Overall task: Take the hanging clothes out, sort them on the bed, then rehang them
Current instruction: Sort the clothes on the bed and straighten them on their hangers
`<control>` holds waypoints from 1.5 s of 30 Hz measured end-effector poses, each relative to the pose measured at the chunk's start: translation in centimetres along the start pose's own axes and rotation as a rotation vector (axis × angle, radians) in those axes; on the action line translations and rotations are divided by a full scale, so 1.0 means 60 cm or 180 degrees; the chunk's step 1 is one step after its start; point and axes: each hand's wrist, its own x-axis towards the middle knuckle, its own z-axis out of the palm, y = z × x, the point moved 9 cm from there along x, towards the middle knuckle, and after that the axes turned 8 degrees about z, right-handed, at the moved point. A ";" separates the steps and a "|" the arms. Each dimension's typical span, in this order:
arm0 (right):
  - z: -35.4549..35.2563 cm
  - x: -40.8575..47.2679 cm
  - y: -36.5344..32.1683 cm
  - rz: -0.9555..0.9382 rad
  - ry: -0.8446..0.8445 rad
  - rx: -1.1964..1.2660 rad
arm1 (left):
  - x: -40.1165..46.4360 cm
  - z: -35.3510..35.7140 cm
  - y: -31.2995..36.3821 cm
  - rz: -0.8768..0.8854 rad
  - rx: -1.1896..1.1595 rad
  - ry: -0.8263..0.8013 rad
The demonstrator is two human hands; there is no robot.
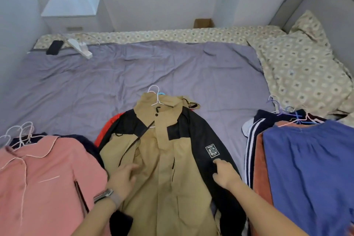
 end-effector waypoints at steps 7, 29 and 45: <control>-0.063 0.157 0.001 -0.0071 0.0154 0.0318 | 0.045 0.062 0.030 -0.0224 0.0068 -0.0456; -0.103 0.427 -0.274 -0.0931 0.0025 0.0371 | 0.016 0.101 -0.104 -0.0998 -0.0153 -0.0643; -0.169 0.013 -0.079 -0.1155 0.0083 0.1575 | 0.103 -0.118 0.082 -0.0098 0.0408 0.1498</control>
